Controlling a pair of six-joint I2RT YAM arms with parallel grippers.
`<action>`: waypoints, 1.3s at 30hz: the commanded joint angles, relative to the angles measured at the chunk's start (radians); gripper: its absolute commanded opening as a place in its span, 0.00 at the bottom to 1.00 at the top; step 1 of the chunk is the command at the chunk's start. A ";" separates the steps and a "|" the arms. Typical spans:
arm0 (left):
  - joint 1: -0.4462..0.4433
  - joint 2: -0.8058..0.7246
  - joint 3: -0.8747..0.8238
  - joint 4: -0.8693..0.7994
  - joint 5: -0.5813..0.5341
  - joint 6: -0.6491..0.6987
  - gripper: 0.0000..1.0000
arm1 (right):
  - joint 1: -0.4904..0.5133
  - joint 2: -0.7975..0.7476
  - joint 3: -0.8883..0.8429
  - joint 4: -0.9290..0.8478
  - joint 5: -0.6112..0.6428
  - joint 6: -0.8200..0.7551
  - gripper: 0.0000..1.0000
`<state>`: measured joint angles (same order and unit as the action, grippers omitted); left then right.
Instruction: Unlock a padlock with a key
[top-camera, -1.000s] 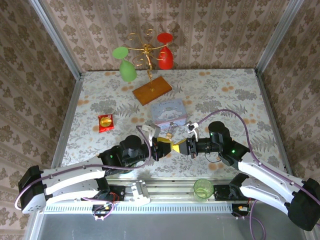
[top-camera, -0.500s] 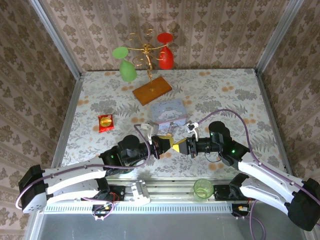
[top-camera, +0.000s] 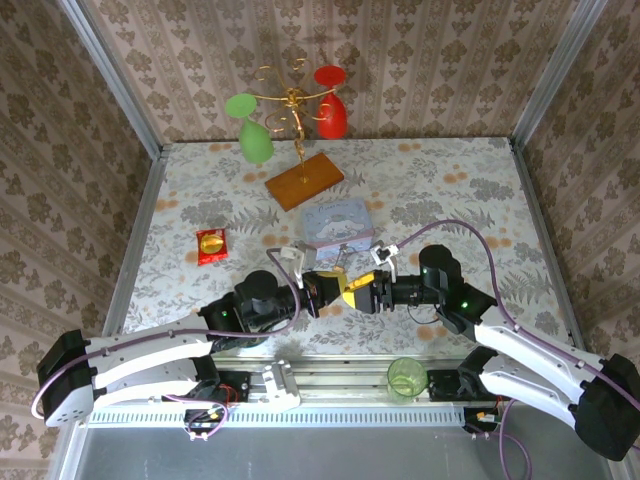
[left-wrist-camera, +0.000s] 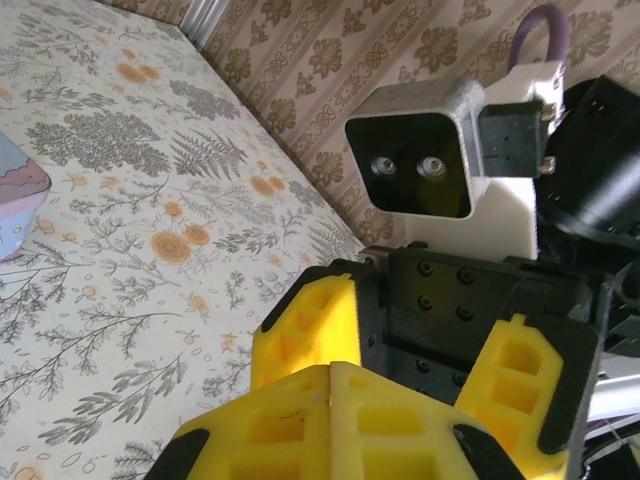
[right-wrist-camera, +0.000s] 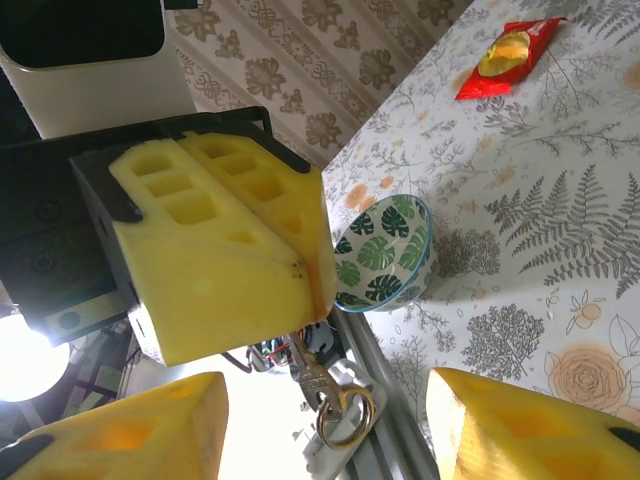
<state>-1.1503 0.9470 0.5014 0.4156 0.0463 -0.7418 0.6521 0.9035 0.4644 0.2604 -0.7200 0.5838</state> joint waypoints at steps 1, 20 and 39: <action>0.005 -0.027 -0.009 0.056 0.004 -0.023 0.00 | -0.003 0.016 -0.004 0.124 -0.044 0.025 0.52; 0.006 -0.040 -0.069 0.155 -0.019 -0.051 0.00 | -0.005 -0.022 -0.048 0.189 -0.061 0.076 0.07; 0.025 -0.089 -0.046 -0.038 -0.110 -0.016 0.91 | -0.009 -0.030 -0.042 -0.050 -0.004 0.014 0.00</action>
<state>-1.1358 0.8513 0.4152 0.4694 -0.0540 -0.7906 0.6456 0.8734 0.4248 0.2581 -0.7326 0.6205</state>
